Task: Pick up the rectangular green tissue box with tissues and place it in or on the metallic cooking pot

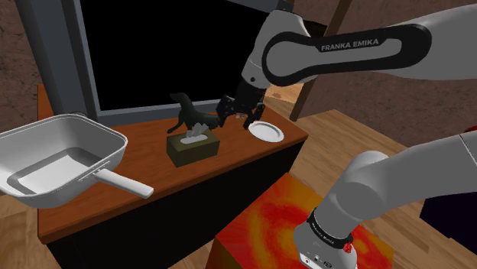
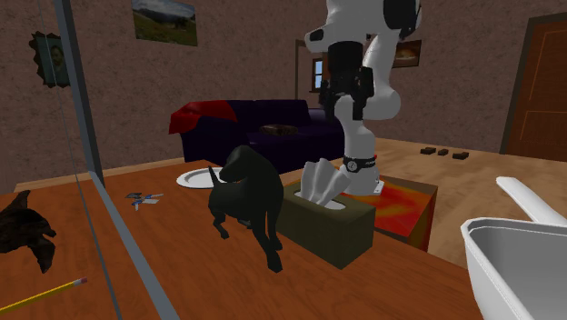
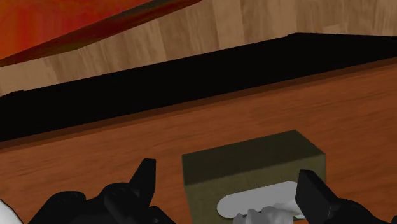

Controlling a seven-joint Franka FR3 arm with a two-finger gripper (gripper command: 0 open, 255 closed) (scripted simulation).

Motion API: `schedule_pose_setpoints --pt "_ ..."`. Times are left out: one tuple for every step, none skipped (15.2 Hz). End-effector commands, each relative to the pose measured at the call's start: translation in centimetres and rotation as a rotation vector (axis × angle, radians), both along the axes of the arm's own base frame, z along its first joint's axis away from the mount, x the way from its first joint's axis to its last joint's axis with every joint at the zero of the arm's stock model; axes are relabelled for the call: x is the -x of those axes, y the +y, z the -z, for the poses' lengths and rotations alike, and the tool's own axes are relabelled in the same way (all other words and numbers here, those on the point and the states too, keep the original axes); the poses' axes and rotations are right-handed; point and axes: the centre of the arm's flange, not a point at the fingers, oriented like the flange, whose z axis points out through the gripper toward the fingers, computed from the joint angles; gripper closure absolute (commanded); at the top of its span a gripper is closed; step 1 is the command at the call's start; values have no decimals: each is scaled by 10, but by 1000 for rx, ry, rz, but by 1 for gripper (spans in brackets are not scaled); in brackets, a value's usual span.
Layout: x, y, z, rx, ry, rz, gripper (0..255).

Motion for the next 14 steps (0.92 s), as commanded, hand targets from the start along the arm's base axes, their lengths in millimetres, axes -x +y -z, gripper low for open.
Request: schedule_pose_setpoints --pt "-15 11 15 -30 -37 56 0" --pt "-22 15 21 -44 -53 81 0" --pt "-29 20 28 -58 -69 107 0" --pt "-37 24 34 -71 -86 133 0" --pt "-45 29 40 -85 -102 159 0" --pt "-53 33 46 -99 -118 185 0" --pt "-61 37 52 -113 -134 211 0" --pt "-70 41 58 -127 -151 237 0" --pt "-79 45 63 -140 -167 263 0" --pt "-87 48 68 -153 -181 286 0" --pt "-88 49 73 -153 -181 286 0" --pt "-90 50 77 -153 -181 286 0" --pt "-92 51 82 -153 -181 286 0" --pt "-94 52 87 -153 -181 286 0"
